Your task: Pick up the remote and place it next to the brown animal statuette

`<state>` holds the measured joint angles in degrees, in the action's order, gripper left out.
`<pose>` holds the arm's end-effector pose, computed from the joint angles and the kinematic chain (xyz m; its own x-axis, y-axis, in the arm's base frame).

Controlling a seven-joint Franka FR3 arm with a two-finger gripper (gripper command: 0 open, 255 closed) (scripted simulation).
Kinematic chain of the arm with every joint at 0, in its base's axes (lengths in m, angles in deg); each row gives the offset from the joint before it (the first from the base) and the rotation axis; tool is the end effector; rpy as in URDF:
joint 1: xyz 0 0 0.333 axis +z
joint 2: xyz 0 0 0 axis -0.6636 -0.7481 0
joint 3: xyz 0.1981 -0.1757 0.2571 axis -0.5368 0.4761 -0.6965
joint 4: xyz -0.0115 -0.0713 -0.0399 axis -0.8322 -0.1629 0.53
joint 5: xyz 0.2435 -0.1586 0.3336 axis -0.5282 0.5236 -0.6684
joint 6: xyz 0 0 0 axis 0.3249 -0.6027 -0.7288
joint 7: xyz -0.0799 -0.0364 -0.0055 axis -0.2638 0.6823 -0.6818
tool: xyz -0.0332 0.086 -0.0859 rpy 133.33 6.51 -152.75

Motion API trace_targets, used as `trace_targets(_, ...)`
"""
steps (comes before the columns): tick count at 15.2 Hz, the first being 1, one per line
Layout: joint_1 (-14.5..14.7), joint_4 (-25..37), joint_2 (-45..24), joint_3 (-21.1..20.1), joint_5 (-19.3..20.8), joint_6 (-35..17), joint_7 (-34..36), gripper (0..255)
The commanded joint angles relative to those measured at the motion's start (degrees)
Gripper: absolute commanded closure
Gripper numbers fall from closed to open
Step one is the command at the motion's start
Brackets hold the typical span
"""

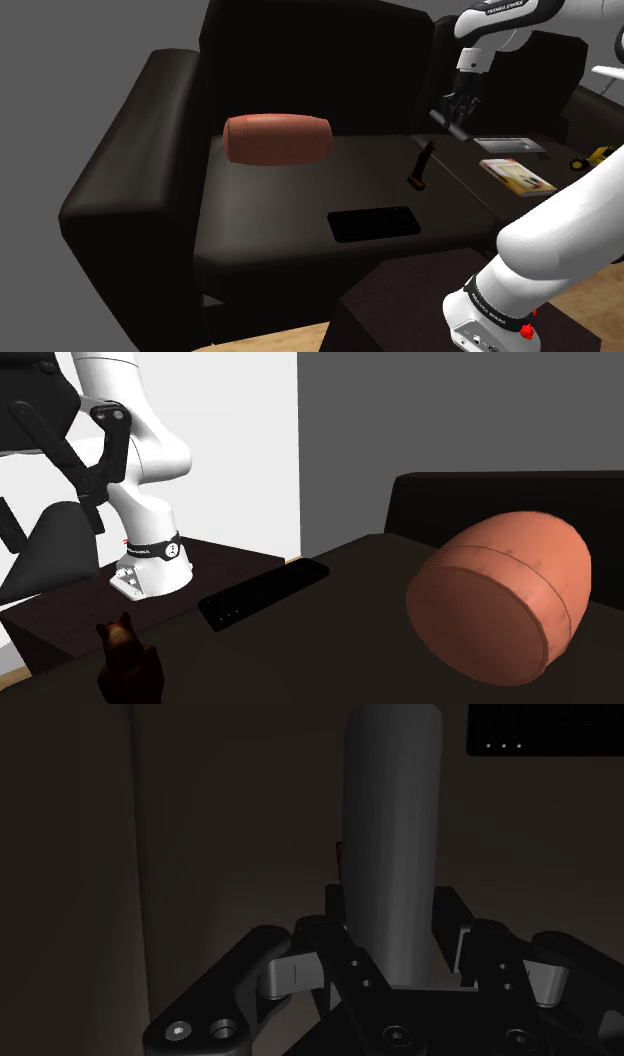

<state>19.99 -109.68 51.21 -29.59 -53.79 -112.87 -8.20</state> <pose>0.4153 -0.3556 0.5114 0.8741 -0.4350 -0.2160 -0.4527 -0.8909 -0.0378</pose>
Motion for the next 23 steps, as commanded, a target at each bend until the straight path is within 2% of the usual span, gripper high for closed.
trace_targets(1,-1.35,2.41,-2.01,1.68,0.2,0.41,-3.21,255)
trace_targets(5,-3.85,7.21,-6.33,4.38,-0.13,0.97,-8.69,255)
trace_targets(23,-4.16,-2.91,-9.83,4.49,-1.32,-12.4,-9.2,255)
